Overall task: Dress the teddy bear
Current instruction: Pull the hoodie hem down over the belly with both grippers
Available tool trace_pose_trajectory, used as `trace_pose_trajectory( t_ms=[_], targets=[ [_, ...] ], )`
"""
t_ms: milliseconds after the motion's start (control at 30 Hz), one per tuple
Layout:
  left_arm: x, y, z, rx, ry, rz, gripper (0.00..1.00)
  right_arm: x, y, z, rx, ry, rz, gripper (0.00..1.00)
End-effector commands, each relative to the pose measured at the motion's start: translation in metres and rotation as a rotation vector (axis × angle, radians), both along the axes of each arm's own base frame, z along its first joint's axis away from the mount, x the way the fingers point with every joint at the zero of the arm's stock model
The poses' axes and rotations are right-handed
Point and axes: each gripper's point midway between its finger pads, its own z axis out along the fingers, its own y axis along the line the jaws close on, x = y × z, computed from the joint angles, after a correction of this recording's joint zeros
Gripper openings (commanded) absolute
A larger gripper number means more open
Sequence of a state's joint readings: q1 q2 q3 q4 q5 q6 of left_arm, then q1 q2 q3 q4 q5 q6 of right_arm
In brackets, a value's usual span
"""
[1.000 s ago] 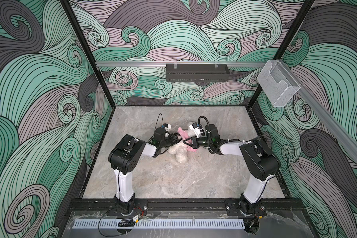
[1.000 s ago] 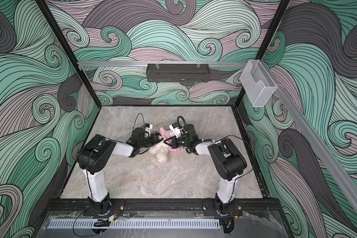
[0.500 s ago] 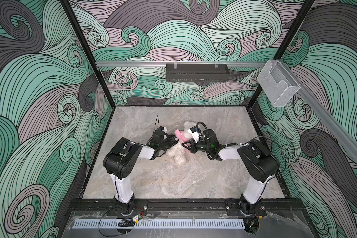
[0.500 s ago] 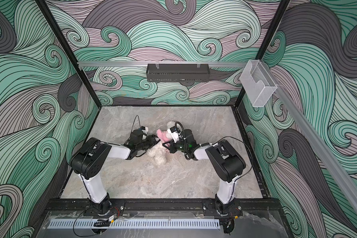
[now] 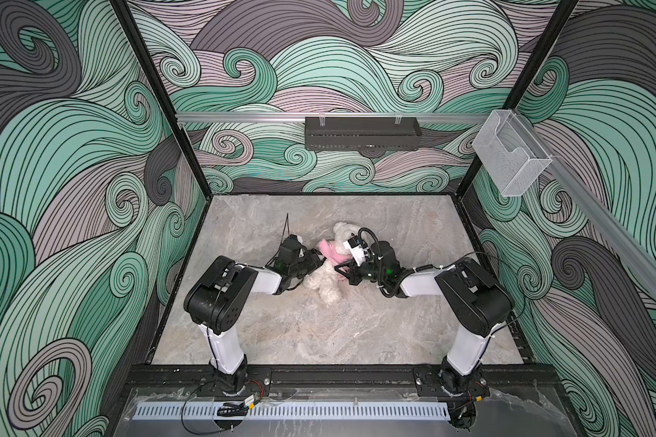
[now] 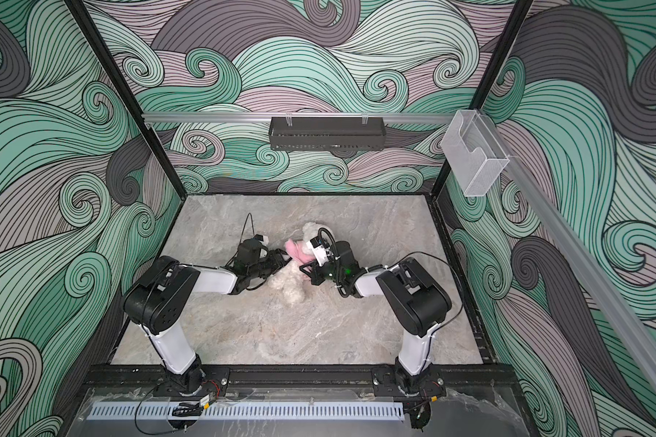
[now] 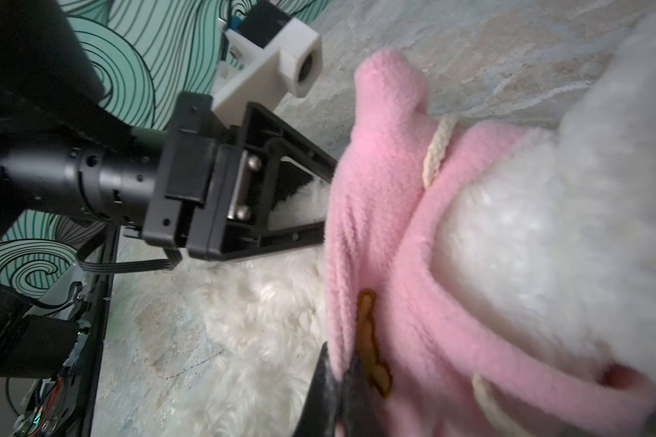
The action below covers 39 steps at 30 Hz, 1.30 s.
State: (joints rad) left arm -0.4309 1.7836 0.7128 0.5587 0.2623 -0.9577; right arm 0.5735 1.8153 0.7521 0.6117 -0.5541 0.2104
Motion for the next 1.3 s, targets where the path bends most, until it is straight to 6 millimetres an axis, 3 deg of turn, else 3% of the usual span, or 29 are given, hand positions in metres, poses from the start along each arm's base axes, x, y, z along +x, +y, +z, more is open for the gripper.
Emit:
trace_pose_trajectory(
  t_ms=[0, 167, 333, 533, 633, 800, 967, 1033, 1100, 1267],
  targets=[
    [0.001, 0.024, -0.001, 0.103, -0.019, 0.063, 0.69, -0.010, -0.020, -0.032, -0.160, 0.094, -0.046, 0.00],
    [-0.029, 0.001, 0.016, 0.114, -0.051, -0.099, 0.86, 0.002, -0.018, -0.019, -0.192, 0.068, -0.059, 0.04],
    [-0.050, -0.011, 0.030, 0.125, -0.046, -0.227, 0.93, 0.004, -0.022, -0.015, -0.248, 0.059, -0.018, 0.09],
    [-0.080, -0.019, 0.028, 0.122, 0.009, -0.380, 0.92, -0.001, -0.033, -0.016, -0.351, 0.034, 0.026, 0.17],
    [-0.089, -0.030, 0.029, 0.075, 0.046, -0.450, 0.82, -0.001, -0.040, -0.013, -0.386, 0.025, 0.008, 0.27],
    [-0.105, -0.073, 0.052, -0.037, -0.010, -0.563, 0.78, 0.005, -0.046, 0.015, -0.366, -0.007, -0.033, 0.40],
    [-0.130, -0.111, 0.080, -0.088, -0.105, -0.671, 0.89, 0.020, -0.080, 0.052, -0.285, 0.003, -0.189, 0.46],
    [-0.142, -0.109, 0.080, -0.068, -0.100, -0.702, 0.91, 0.022, -0.092, 0.065, -0.295, -0.028, -0.237, 0.50],
    [-0.151, -0.094, 0.079, -0.009, -0.102, -0.704, 0.93, 0.019, -0.093, 0.076, -0.301, -0.068, -0.243, 0.54],
    [-0.149, -0.022, 0.101, 0.246, -0.180, -0.561, 0.94, -0.003, -0.063, 0.090, -0.335, -0.248, -0.143, 0.66]
  ],
)
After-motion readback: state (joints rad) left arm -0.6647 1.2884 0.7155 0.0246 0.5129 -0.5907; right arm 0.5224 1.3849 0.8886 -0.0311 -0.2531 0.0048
